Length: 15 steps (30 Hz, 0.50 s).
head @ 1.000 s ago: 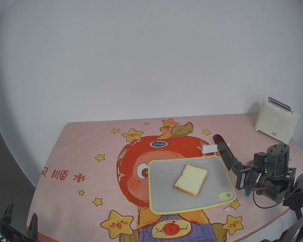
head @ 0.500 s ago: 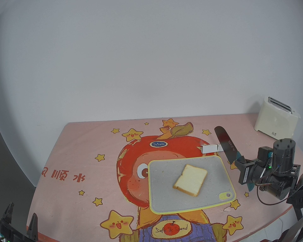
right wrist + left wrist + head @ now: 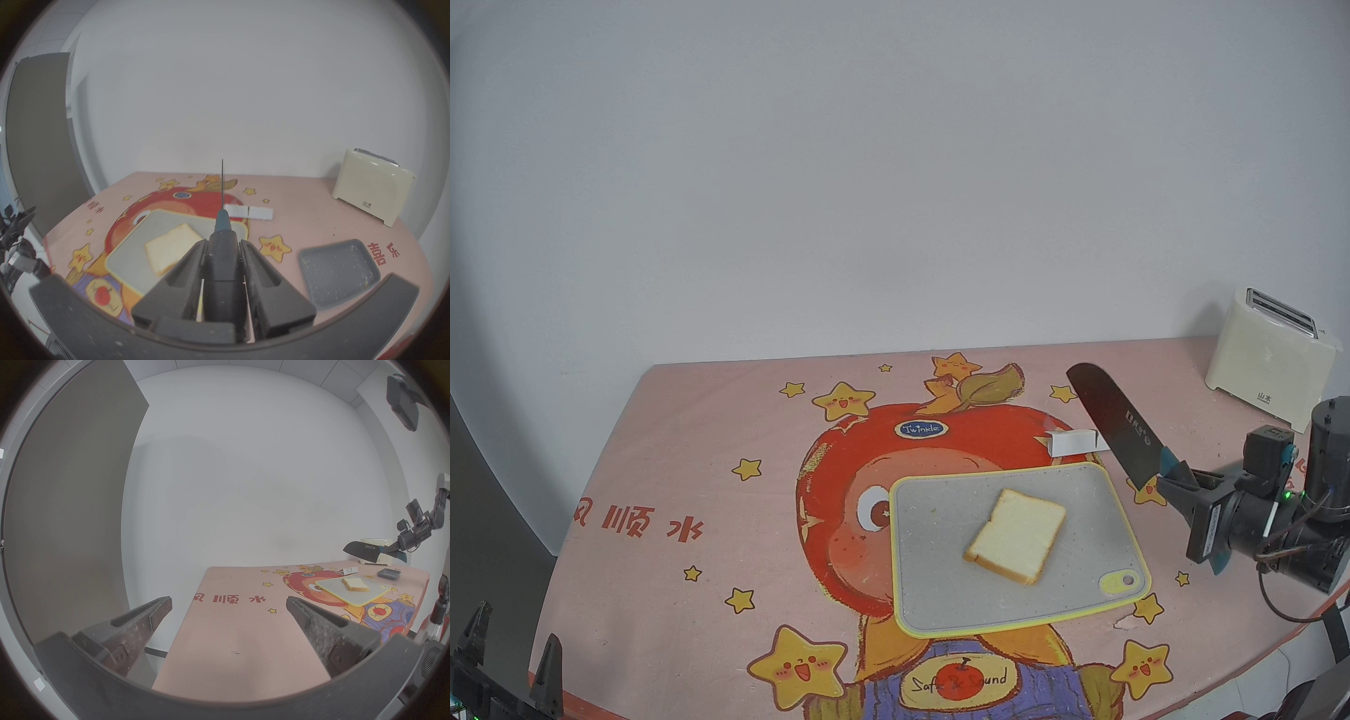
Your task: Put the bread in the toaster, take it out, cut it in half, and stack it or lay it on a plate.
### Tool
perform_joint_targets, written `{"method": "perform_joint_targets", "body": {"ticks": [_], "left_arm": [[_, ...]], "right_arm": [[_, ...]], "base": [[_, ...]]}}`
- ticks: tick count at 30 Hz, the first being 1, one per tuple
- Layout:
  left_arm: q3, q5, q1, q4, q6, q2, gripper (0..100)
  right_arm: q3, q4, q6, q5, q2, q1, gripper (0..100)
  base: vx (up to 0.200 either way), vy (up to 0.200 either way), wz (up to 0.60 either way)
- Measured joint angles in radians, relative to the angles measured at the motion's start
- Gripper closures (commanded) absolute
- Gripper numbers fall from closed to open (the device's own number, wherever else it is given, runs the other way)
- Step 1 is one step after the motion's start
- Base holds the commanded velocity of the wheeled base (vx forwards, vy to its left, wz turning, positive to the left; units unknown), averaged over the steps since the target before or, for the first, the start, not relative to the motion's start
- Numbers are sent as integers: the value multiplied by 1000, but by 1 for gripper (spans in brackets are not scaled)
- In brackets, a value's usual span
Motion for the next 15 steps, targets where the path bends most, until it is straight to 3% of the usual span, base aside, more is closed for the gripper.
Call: {"method": "perform_joint_targets", "body": {"ticks": [4,6,11,15], "left_arm": [[0,0,0,0,0,0,0],[0,0,0,0,0,0,0],[0,0,0,0,0,0,0],[0,0,0,0,0,0,0]], "right_arm": [[-94,207,-18,98,-68,24,100],[-136,266,-44,189,-95,31,100],[-185,319,-96,343,-142,34,100],[-159,324,-129,404,-166,29,100]], "base": [[0,0,0],[0,0,0],[0,0,0],[0,0,0]]}}
